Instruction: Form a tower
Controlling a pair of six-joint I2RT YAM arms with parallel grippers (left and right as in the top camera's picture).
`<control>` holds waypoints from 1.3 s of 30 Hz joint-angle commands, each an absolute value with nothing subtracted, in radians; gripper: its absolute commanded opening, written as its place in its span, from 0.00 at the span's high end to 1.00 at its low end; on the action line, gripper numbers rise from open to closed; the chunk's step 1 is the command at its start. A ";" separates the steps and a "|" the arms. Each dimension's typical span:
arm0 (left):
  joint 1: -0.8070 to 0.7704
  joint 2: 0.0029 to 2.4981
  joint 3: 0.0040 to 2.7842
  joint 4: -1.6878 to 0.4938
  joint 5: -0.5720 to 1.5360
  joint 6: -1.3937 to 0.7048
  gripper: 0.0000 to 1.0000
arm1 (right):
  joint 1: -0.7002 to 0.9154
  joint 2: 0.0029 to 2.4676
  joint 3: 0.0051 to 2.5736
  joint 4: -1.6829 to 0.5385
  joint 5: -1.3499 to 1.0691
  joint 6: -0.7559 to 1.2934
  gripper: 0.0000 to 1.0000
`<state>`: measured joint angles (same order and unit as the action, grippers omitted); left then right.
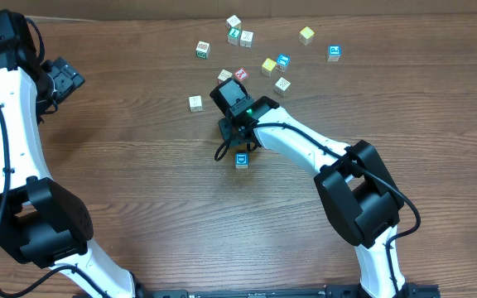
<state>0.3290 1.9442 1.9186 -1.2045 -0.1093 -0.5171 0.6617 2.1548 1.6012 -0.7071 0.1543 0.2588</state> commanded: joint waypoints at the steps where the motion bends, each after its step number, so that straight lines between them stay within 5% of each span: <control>1: 0.327 1.942 1.919 -1.203 -0.115 -0.512 0.00 | 0.661 2.162 1.590 -0.702 0.168 0.293 0.58; 31: 0.327 1.942 1.919 -1.203 -0.115 -0.512 0.00 | 0.661 2.162 1.633 -0.762 0.187 0.422 0.71; 32: 0.327 1.942 1.919 -1.203 -0.115 -0.512 0.00 | 0.661 2.162 1.633 -0.762 0.187 0.428 0.70; 34: 0.327 1.942 1.919 -1.203 -0.115 -0.512 0.00 | 0.661 2.162 1.633 -0.765 0.187 0.431 0.50; 39: 0.327 1.942 1.919 -1.203 -0.115 -0.512 0.00 | 0.661 2.162 1.629 -0.765 0.188 0.440 0.48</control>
